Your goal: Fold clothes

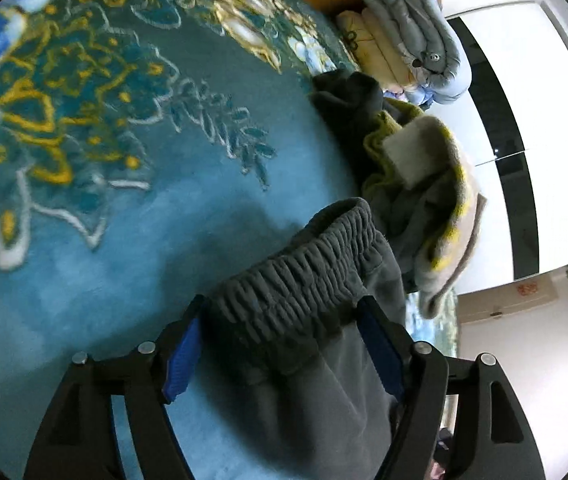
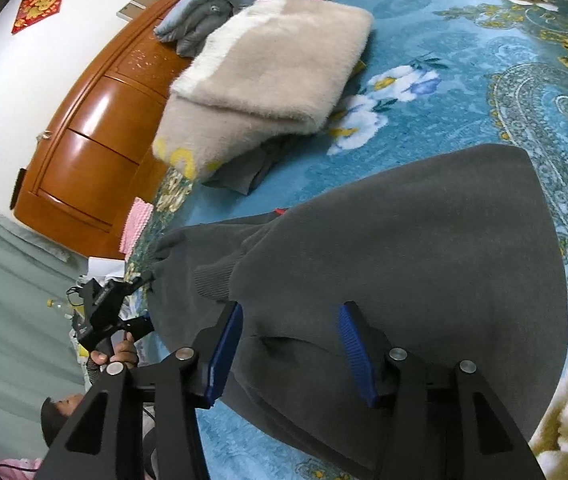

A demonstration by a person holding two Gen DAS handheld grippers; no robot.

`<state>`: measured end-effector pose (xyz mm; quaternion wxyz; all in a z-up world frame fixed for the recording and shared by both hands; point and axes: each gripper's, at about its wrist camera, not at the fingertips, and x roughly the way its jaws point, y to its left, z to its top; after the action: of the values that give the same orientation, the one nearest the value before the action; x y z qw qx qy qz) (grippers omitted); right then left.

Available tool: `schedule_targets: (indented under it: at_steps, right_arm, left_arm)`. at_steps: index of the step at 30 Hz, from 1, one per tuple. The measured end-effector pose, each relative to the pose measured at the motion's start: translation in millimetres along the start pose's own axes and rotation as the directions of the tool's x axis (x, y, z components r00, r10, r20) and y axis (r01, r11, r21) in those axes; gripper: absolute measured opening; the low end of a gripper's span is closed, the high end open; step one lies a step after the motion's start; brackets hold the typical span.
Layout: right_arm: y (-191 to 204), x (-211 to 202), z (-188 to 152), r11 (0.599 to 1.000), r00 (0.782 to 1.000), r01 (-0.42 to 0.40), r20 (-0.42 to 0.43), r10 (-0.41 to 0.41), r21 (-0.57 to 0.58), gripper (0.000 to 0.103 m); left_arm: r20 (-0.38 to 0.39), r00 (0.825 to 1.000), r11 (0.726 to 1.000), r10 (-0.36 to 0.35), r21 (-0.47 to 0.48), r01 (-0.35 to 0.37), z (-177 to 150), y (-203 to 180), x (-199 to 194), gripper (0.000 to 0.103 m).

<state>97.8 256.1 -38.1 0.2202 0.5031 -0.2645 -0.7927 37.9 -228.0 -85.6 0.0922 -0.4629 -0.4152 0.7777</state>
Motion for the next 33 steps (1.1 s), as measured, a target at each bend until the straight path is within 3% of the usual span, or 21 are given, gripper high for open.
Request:
schedule_targets:
  at_steps: [4,6,8,18,26,33]
  right_arm:
    - [-1,6,1,1.0,1.0,0.019,-0.004,-0.019,0.024,0.054]
    - [-2,5,1,0.999,1.0,0.02,-0.004,-0.02,0.031,0.054]
    - [-3,5,2,0.999,1.0,0.01,-0.002,-0.01,0.039,0.054]
    - [1,15,-1,0.997,0.997,0.074,-0.009,-0.074,0.006,0.055]
    - [1,12,-5,0.998,0.998,0.055,-0.007,-0.055,-0.024,0.055]
    - [-2,5,-9,0.999,1.0,0.021,-0.012,-0.022,-0.043,0.056]
  left_arm:
    - [0.002,1.0,1.0,-0.01,-0.001,0.01,2,-2,6,0.074]
    - [0.011,1.0,1.0,0.002,0.001,-0.002,1,-3,5,0.069]
    - [0.022,0.999,1.0,0.024,-0.005,-0.024,0,-3,2,0.06]
    - [0.095,0.982,0.984,0.163,0.052,-0.168,-9,-39,-15,0.045]
    - [0.17,0.95,0.941,0.264,0.172,-0.292,-25,-94,-34,0.036]
    - [0.258,0.929,0.871,0.264,0.349,-0.345,-51,-173,-51,0.035]
